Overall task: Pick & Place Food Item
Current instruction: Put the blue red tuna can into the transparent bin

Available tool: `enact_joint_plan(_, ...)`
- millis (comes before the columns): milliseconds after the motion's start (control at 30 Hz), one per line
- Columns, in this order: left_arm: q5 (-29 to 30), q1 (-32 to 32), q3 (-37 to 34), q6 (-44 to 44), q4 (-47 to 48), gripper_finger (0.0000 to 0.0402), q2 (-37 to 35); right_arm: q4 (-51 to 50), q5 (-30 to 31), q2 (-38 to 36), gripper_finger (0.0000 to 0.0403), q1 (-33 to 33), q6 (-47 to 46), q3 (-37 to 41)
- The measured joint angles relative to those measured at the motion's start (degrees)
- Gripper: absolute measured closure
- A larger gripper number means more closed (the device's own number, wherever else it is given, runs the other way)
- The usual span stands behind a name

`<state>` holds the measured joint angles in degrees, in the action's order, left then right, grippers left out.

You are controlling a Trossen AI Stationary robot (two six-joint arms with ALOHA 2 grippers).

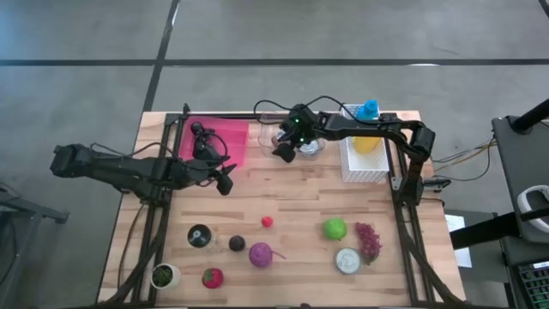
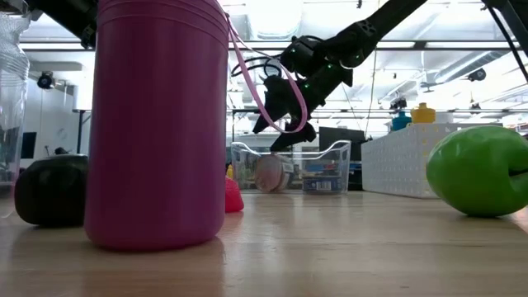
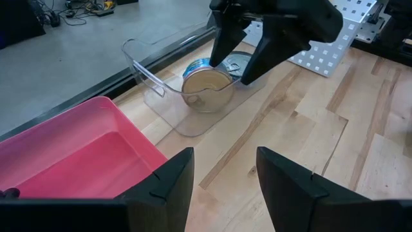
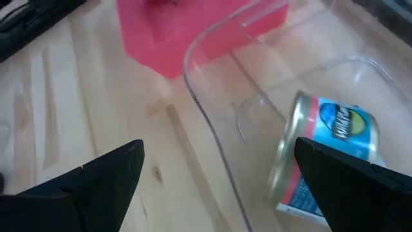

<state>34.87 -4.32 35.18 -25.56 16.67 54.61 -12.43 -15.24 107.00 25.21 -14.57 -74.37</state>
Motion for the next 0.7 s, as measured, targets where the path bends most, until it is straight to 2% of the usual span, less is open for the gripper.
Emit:
enact_joint_plan(200,0.0,0.0,0.0,0.0,0.0,0.023,0.0,4.5,0.2,0.0,0.0003,-0.7,1.2,-0.1)
enact_joint_plan(467,0.0,0.0,0.0,0.0,0.0,0.0229,0.0,3.7,-0.2,1.2,0.0003,-0.7,1.7,-0.1)
enact_joint_plan(600,0.0,0.0,0.0,0.0,0.0,0.0229,0.0,4.2,-3.2,2.6,0.0003,-0.7,2.3,-0.1)
enact_joint_plan(700,0.0,0.0,0.0,0.0,0.0,0.0231,0.0,4.3,-3.2,3.3,0.0003,-0.7,2.4,-0.1)
